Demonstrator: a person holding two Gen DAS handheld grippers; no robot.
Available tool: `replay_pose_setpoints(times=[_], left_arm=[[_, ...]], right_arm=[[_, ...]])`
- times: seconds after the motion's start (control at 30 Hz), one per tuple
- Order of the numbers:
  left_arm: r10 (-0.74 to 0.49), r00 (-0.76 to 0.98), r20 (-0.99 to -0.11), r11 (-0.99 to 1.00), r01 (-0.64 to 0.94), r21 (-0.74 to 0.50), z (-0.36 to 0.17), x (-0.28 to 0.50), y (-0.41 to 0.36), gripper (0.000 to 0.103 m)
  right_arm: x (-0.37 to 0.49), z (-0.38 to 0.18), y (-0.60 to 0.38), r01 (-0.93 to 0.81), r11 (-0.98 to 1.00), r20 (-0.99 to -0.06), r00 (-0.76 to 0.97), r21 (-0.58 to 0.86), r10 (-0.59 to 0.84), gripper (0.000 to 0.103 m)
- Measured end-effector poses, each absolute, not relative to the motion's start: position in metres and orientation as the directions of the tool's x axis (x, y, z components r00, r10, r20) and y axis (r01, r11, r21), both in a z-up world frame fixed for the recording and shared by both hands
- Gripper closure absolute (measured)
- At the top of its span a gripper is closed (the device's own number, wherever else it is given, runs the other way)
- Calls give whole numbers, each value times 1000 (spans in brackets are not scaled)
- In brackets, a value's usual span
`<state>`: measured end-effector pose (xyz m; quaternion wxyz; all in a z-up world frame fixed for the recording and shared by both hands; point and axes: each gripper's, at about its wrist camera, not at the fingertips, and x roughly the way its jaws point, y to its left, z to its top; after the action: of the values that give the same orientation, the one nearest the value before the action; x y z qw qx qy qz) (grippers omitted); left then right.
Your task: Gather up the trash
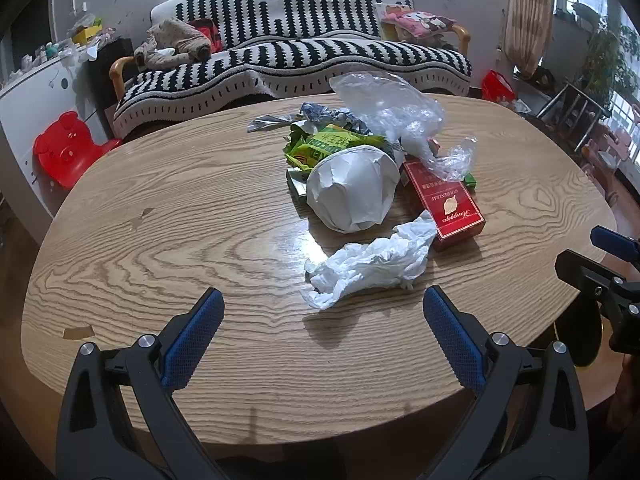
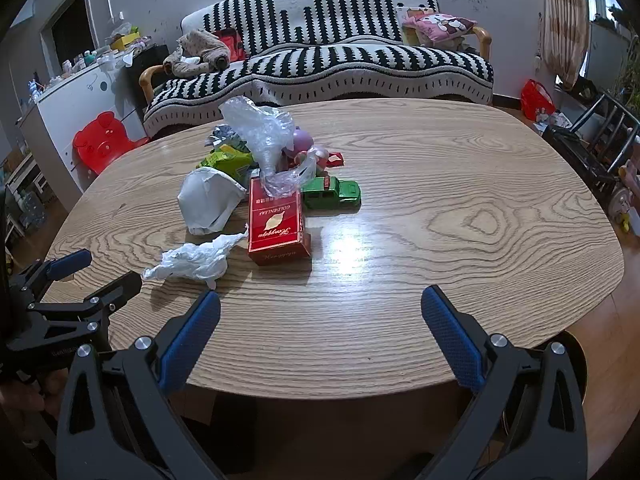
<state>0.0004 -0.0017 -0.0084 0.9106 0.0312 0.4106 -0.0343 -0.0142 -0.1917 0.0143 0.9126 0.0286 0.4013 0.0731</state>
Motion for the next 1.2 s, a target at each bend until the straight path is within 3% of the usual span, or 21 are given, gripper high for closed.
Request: replay_pose_setpoints(times=[0.8, 1.2], left_arm=[[-44, 645, -763, 991, 128, 50, -13, 0, -7, 6], [-115, 585, -803, 886, 425, 183, -31, 32, -37, 6]], right_arm=[[-14, 13, -194, -109, 987, -727, 668, 115, 158, 6], [-3, 9, -195, -107, 990, -744, 653, 93, 140, 6]])
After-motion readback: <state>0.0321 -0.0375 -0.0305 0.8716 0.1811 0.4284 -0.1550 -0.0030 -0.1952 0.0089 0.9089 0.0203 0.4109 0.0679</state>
